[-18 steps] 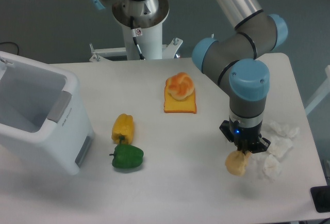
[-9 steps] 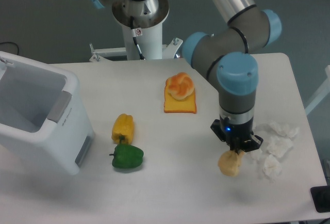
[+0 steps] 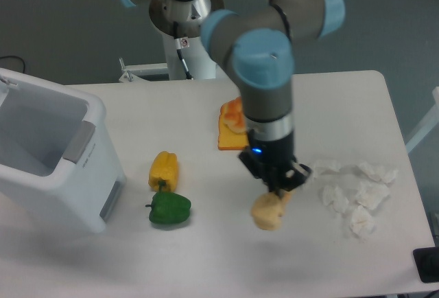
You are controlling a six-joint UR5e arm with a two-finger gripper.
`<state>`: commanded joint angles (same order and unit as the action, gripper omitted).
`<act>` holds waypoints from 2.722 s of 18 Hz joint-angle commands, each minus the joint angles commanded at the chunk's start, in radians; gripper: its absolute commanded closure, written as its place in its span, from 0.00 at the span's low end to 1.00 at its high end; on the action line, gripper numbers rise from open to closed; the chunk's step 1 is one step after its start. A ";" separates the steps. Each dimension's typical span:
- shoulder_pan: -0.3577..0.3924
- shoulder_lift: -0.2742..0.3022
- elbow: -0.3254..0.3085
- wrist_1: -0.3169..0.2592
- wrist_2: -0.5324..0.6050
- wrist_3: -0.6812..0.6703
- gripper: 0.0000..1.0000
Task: Place the square bread in the trash can
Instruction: 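Carry the bread across the table toward the white trash bin, then lower the bread into the trash bin opening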
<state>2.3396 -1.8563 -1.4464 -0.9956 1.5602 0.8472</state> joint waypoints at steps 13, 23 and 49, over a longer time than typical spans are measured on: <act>-0.210 0.199 -0.063 -0.003 -0.072 -0.206 0.77; -0.384 0.272 -0.121 -0.002 -0.072 -0.297 0.76; -0.339 0.174 -0.132 0.000 -0.187 -0.244 0.00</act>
<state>2.0003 -1.6828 -1.5785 -0.9956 1.3729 0.6028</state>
